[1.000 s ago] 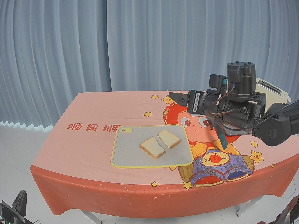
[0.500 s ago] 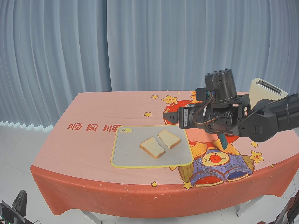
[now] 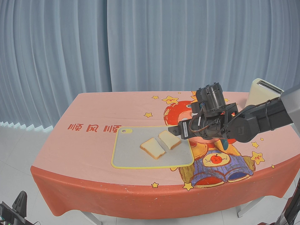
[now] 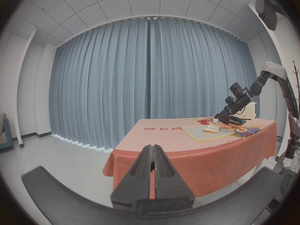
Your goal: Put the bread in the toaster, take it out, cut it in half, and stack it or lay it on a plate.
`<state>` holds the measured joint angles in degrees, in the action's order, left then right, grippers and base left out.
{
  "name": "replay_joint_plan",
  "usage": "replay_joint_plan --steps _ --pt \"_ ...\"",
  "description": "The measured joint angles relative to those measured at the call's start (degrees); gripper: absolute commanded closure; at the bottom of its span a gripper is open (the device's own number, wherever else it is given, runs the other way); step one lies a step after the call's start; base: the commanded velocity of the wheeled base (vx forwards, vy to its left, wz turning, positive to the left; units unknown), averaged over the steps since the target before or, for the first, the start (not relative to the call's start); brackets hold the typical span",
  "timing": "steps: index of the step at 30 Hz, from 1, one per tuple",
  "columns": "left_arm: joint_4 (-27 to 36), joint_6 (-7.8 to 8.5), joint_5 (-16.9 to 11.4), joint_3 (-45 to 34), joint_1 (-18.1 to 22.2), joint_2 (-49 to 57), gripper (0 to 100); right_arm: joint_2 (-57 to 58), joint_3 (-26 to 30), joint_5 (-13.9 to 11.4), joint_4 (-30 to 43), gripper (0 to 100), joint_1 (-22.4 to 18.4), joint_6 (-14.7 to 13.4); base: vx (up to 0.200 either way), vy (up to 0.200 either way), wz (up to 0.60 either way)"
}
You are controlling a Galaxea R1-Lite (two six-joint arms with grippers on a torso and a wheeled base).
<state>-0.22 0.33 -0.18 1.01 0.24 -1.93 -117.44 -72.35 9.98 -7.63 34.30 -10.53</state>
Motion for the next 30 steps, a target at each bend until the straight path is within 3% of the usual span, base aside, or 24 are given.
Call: replay_joint_plan --steps 30 --pt "-0.02 0.02 0.0 0.0 0.0 0.0 100 -5.84 -0.48 0.38 -0.17 0 -2.12 1.39 0.0 0.0 0.0"
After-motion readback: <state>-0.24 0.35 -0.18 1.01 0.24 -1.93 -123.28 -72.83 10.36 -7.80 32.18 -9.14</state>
